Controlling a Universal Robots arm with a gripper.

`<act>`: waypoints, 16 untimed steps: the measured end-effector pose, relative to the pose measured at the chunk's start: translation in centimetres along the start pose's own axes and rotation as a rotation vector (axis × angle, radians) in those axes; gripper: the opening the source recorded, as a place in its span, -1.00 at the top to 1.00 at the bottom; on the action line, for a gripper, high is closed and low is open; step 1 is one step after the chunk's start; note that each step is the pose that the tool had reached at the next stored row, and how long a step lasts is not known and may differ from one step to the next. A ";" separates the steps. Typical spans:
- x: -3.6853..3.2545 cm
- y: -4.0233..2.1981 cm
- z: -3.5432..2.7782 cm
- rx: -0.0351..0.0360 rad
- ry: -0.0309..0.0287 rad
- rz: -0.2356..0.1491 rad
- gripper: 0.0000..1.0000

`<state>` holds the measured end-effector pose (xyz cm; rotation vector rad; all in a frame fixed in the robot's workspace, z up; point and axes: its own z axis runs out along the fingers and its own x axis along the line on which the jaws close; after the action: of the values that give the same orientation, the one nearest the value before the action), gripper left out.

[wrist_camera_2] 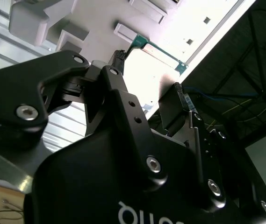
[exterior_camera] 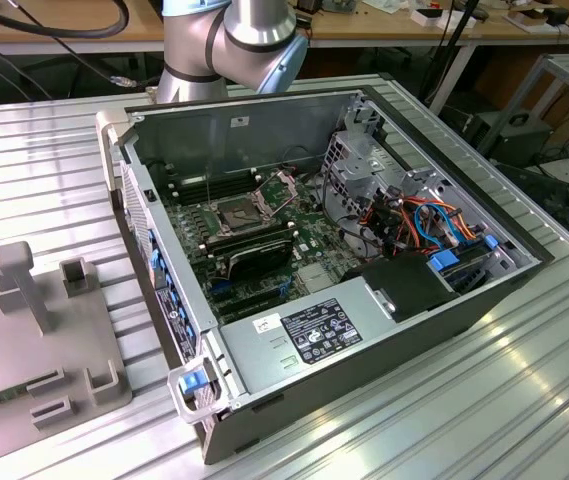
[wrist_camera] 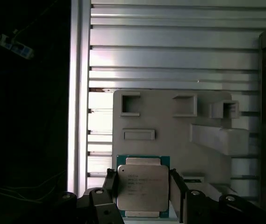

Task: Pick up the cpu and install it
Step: 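Pick up the cpu and move it towards the insertion slot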

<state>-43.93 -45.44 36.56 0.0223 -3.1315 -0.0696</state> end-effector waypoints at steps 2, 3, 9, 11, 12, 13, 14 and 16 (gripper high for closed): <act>0.00 0.01 -0.29 0.0000 0.0000 0.000 -0.09; 0.01 0.02 -0.38 0.0000 -0.0001 0.000 -0.09; 0.00 0.02 -0.42 -0.0001 -0.0001 0.000 -0.09; -0.01 0.02 -0.43 0.0001 0.0000 0.000 -0.09; -0.04 0.03 -0.44 0.0002 0.0002 0.000 -0.09; -0.10 0.02 -0.44 0.0001 0.0002 0.000 -0.09; -0.19 0.02 -0.43 0.0000 0.0001 0.000 -0.09; -0.39 0.01 -0.43 0.0000 0.0001 0.000 -0.09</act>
<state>-43.53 -45.44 36.98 0.0223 -3.1315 -0.0696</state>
